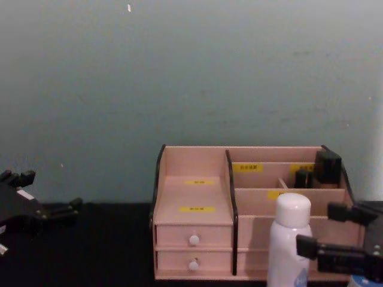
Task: Pick up the facial cleanser and watermelon frost from the table and place them into the tiered storage box.
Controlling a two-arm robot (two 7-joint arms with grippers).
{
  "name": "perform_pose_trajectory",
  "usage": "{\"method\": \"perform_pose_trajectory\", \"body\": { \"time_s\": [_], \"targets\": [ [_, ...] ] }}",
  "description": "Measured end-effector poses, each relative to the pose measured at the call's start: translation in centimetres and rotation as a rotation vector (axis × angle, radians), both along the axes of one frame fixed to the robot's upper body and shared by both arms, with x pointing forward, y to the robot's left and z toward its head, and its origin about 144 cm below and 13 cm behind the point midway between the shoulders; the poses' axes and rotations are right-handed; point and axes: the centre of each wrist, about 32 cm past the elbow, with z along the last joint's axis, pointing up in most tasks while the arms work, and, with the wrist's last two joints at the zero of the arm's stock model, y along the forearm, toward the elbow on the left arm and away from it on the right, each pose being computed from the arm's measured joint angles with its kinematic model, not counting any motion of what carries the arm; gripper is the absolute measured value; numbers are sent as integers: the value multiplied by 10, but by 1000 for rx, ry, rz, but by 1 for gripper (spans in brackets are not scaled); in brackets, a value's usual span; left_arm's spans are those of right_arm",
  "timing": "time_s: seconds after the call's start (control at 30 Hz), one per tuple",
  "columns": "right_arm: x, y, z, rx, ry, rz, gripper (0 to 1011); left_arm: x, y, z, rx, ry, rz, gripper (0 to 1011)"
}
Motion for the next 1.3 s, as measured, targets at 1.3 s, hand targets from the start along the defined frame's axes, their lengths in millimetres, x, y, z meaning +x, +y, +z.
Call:
{"method": "perform_pose_trajectory", "body": {
  "time_s": [1.3],
  "targets": [
    [35,15,-25,8,166,-11,1003,0,0,0,0,0,0,1001]
  ]
}}
